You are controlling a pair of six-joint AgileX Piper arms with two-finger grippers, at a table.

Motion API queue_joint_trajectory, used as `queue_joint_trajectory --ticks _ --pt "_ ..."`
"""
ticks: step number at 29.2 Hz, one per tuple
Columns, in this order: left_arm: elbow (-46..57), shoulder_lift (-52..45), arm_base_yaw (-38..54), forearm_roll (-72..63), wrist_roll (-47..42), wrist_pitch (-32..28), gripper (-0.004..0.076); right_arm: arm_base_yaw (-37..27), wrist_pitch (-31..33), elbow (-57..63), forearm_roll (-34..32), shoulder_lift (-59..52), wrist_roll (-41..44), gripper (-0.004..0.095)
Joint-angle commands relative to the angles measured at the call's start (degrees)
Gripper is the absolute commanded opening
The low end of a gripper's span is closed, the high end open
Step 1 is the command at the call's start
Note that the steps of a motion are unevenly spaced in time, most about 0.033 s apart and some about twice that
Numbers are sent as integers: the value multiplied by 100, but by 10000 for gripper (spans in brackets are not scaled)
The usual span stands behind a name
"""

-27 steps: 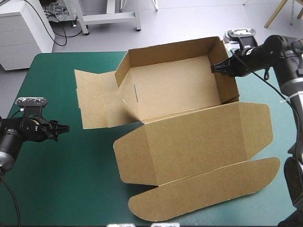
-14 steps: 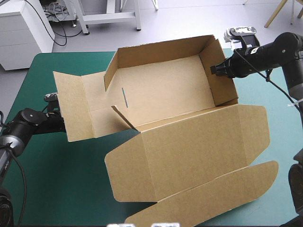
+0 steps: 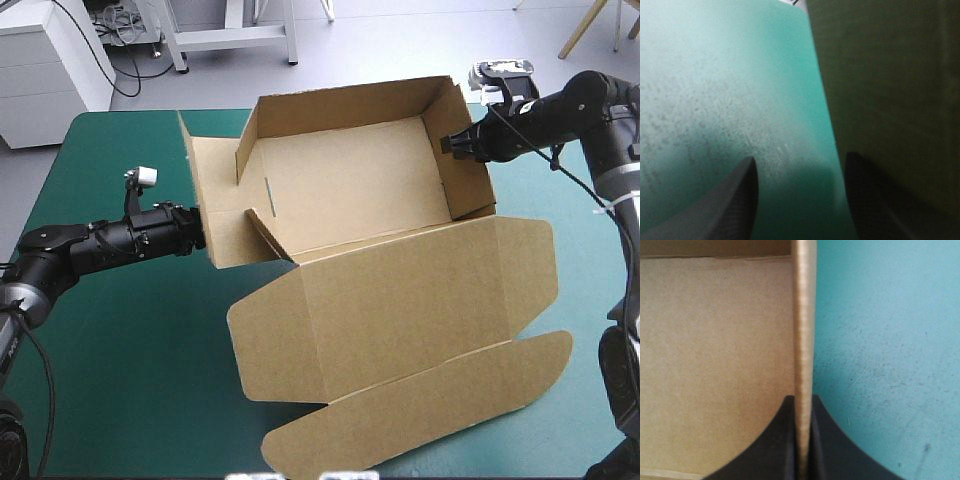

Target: Fold the box

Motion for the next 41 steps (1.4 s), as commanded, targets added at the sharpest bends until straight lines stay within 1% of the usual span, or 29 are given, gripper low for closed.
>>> queue_joint_trajectory --ticks 1,7,10,12,18,25,28,30,34,37,39,41 --pt "-406 -172 5 -825 28 497 372 -64 -282 -197 258 -204 39 -19" --pt "-1009 -172 5 -1057 -204 736 373 -64 -438 -197 258 -181 39 -19" --pt "-1187 -172 -46 -1032 -305 736 375 -64 -461 -197 258 -181 39 -19" --pt "-1232 -172 -111 -1019 -393 711 377 -64 -461 -197 258 -181 39 -19" --pt "-1232 -172 -392 -1043 -503 687 447 -64 -461 -197 258 -181 39 -19" --pt "-1282 -172 -740 -1020 -472 469 448 -64 -473 -197 258 -181 157 -19" --pt "-1460 -172 -874 -846 -753 256 448 -64 -473 -197 258 -181 227 -17" --pt "-1709 -172 -984 -302 -993 11 448 -64 -485 -197 258 -181 305 -17" --pt "-2188 -172 -1368 1092 -1894 -762 448 -64 -485 -197 258 -181 340 -17" --pt "-2408 -162 -1620 1617 -2327 -1273 448 -64 -465 -197 258 -181 408 -17" --pt "-2584 -133 -1760 1968 -2637 -1409 448 -64 -465 -197 258 -181 461 -17" --pt "-2823 -27 -1928 2468 -3038 -1409 448 -52 -465 -197 258 -181 502 -15"
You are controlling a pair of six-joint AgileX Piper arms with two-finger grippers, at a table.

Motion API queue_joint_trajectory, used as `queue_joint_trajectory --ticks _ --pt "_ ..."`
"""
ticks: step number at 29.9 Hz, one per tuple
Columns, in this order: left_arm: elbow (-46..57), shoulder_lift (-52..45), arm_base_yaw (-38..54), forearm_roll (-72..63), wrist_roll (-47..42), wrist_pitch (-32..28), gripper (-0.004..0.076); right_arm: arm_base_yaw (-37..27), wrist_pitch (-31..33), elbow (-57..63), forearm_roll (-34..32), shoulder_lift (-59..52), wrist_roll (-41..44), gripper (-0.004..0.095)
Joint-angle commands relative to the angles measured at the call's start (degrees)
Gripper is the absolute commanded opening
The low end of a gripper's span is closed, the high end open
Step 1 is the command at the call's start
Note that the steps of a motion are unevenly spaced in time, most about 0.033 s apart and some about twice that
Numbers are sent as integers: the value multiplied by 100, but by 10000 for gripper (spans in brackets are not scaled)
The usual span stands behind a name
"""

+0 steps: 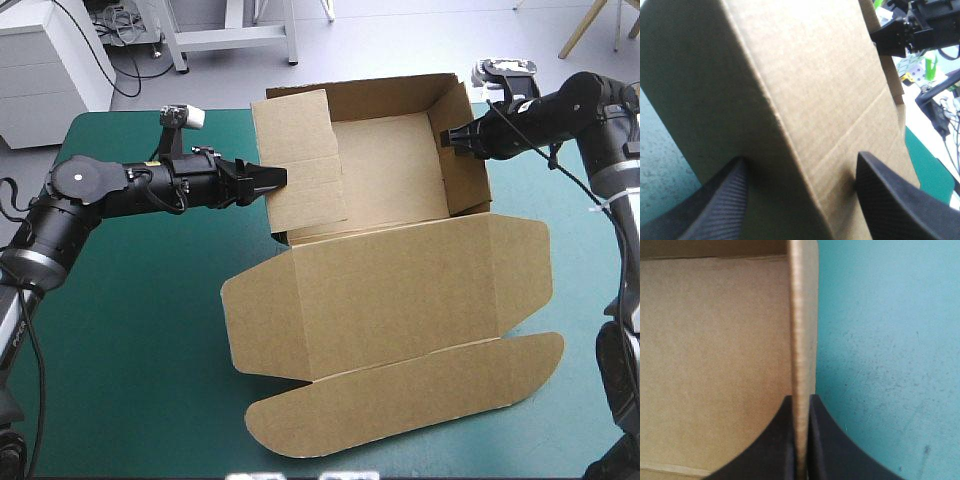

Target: Fold the box

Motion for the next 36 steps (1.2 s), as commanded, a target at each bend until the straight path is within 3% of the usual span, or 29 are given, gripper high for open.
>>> queue_joint_trajectory --ticks 1,7,19,23,30,36 --pt "-551 0 -292 533 -681 -225 448 -36 -245 -197 349 -272 177 -11" --pt "-1362 482 -749 1944 -1773 -137 448 202 -274 -197 181 -207 414 -10" --pt "-3238 1490 -1161 4643 -3519 1057 435 286 -427 -197 -125 -89 996 -7" --pt "-3822 1862 -1161 4701 -3570 1503 347 296 -416 -197 -138 -40 1068 -7" --pt "-4369 2361 -1164 5085 -3614 2133 265 619 -558 -197 -720 82 1330 -7" --pt "-4369 2511 -1174 5223 -3629 2038 -13 766 -617 -197 -731 183 1438 -7"
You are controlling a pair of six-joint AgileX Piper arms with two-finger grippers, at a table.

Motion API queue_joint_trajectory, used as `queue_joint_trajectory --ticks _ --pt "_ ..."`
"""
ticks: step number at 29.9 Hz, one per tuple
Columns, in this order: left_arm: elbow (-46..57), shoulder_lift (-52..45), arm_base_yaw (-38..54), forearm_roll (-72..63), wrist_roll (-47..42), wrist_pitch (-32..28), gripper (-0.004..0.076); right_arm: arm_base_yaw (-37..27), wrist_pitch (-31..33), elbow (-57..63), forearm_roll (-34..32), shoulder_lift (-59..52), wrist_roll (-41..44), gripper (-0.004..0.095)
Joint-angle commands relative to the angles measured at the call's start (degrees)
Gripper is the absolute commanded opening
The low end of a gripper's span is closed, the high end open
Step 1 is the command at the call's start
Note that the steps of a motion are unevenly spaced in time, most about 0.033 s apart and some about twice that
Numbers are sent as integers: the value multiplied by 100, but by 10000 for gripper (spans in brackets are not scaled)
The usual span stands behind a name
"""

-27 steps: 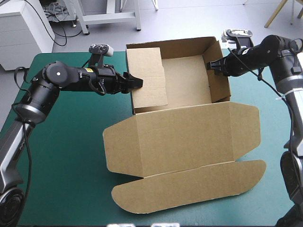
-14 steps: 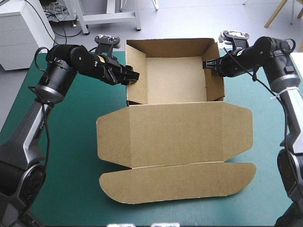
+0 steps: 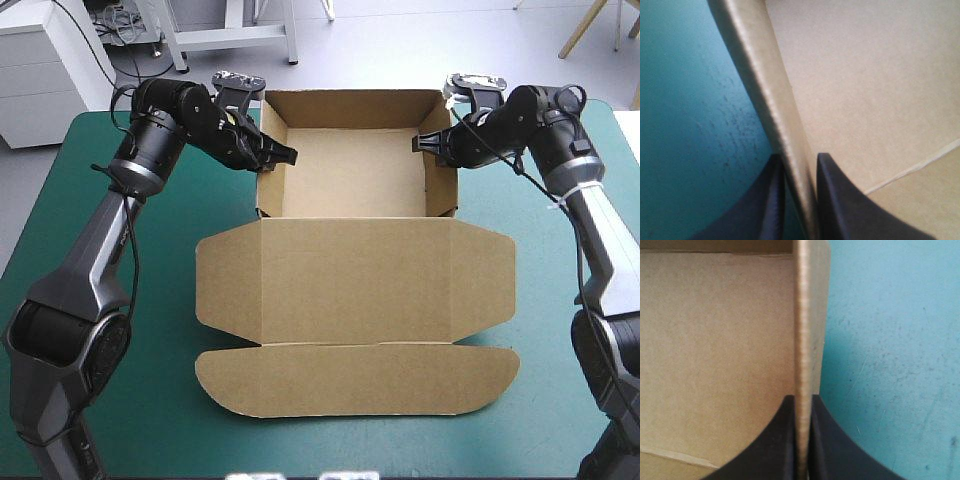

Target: Fold the box

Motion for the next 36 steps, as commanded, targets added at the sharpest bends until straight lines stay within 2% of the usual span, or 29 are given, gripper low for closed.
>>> queue_joint_trajectory --ticks 1,12,19,36 --pt "-183 -185 -26 -48 1 152 -9 115 -234 -197 234 -273 -27 -7" --pt "-183 144 -26 536 -152 256 -10 443 -131 -197 -115 69 106 1" --pt "-171 409 -26 716 -279 50 -10 456 160 -197 -241 492 127 1" --pt "-160 1365 -25 687 -558 -88 -10 707 -59 -212 -598 1096 413 1"
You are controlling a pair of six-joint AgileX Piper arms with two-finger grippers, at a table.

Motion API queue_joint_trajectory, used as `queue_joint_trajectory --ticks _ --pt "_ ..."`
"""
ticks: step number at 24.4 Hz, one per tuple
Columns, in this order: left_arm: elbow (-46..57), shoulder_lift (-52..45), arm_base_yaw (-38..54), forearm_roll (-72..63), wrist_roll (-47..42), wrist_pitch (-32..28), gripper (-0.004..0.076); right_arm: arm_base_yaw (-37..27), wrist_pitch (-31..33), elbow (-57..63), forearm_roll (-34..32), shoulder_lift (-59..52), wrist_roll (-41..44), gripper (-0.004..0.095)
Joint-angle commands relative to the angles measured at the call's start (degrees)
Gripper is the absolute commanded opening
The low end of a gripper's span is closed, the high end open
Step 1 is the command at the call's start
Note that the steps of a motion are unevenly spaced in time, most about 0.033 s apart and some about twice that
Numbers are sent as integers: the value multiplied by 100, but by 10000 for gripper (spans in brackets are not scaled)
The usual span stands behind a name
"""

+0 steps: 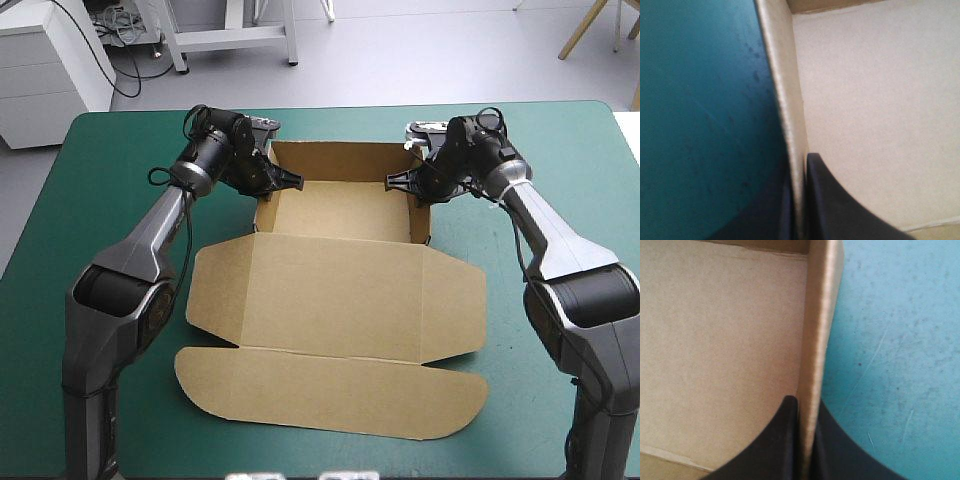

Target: Fold the box

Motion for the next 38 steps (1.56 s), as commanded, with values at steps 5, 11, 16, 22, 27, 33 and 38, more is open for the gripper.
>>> queue_joint_trajectory --ticks 5,11,16,22,27,33,38 --pt "-82 -173 -37 -6 166 107 -9 222 -230 -181 145 -116 -84 1" --pt "-93 -243 -37 6 229 249 405 211 -105 -474 92 -261 -137 333" --pt "-131 -571 -37 258 229 198 624 200 356 -849 -55 -320 -87 592" --pt "-156 -1001 -37 457 229 168 618 200 673 -1098 -67 -395 -79 663" --pt "-156 -1418 -37 583 229 285 587 200 707 -1203 -162 -739 -79 662" --pt "-146 -2123 -91 571 419 422 554 200 714 -1203 -214 -1388 -79 662" --pt "-146 -2863 -385 1020 450 422 543 200 714 -1203 -237 -1762 -79 661"
